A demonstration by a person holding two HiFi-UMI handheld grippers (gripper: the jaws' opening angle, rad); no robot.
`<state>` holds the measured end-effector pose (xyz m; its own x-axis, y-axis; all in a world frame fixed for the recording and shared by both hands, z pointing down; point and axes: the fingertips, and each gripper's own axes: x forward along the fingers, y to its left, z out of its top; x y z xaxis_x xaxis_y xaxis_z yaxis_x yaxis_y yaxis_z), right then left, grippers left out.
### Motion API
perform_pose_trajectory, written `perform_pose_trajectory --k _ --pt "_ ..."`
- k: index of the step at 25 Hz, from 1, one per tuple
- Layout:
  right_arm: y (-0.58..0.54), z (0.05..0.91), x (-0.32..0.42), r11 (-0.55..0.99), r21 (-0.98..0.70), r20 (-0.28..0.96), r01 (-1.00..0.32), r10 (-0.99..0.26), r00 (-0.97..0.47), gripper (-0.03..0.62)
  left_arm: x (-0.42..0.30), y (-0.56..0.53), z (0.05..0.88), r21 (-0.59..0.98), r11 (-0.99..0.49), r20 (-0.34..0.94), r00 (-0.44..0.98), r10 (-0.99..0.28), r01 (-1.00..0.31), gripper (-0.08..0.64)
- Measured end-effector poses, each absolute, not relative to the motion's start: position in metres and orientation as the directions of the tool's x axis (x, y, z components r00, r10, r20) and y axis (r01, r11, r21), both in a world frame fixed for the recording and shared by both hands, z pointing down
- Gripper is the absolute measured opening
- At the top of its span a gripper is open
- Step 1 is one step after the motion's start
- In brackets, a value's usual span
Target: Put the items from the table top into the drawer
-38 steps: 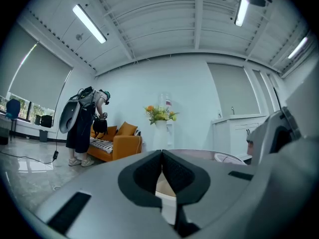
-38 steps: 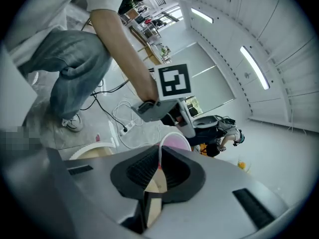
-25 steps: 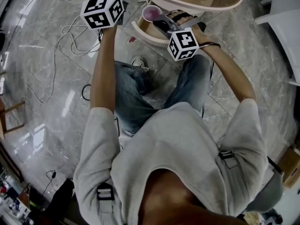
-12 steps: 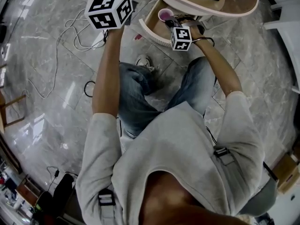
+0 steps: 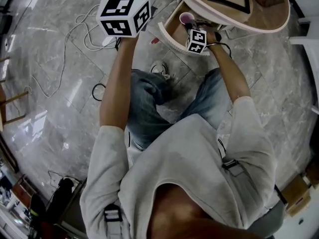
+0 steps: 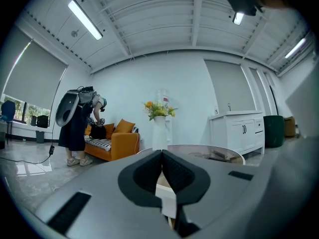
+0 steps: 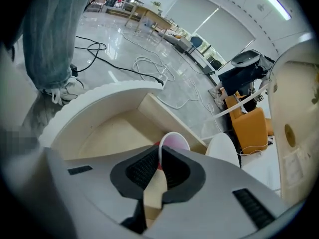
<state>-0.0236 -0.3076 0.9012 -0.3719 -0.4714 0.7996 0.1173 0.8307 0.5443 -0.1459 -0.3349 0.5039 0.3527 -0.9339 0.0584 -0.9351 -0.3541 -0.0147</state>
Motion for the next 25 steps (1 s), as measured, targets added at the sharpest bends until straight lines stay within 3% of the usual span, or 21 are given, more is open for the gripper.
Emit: perform_pose_trajectory --k 2,4,5,9,12,15,22,25 --pt "-0.311 0.905 -0.023 0.836 0.541 0.797 0.093 -0.475 -0.372 0.041 -0.148 -0.335 0.504 -0.016 -0.355 0.057 0.354 -0.933 -0.935 0.015" --pt "-0.312 0.904 -0.026 0.846 0.528 0.799 0.073 -0.466 -0.380 0.145 -0.150 -0.336 0.504 -0.013 -0.354 0.058 0.353 -0.934 -0.935 0.015" --pt "-0.310 0.903 -0.028 0.851 0.520 0.801 0.073 -0.457 -0.387 0.160 -0.151 -0.337 0.505 -0.010 -0.354 0.060 0.352 -0.934 -0.935 0.015" --pt "-0.300 0.890 -0.037 0.843 0.531 0.782 0.085 -0.450 -0.431 0.163 -0.142 -0.340 0.506 -0.003 -0.369 0.063 0.368 -0.928 -0.929 0.015" --pt "-0.292 0.866 -0.046 0.819 0.570 0.736 0.072 -0.469 -0.488 0.131 -0.131 -0.339 0.507 -0.016 -0.386 0.071 0.384 -0.921 -0.922 0.015" --pt "-0.282 0.832 -0.054 0.795 0.606 0.672 0.031 -0.490 -0.556 0.034 -0.126 -0.339 0.508 -0.009 -0.386 0.075 0.385 -0.920 -0.922 0.015" --pt "-0.247 0.724 -0.055 0.734 0.678 0.513 -0.040 -0.511 -0.690 0.025 -0.103 -0.328 0.509 -0.098 -0.410 0.104 0.400 -0.910 -0.907 0.015" --pt "-0.240 0.671 -0.044 0.678 0.733 0.438 -0.055 -0.532 -0.725 0.025 -0.103 -0.324 0.501 -0.032 -0.418 0.087 0.414 -0.906 -0.908 0.016"
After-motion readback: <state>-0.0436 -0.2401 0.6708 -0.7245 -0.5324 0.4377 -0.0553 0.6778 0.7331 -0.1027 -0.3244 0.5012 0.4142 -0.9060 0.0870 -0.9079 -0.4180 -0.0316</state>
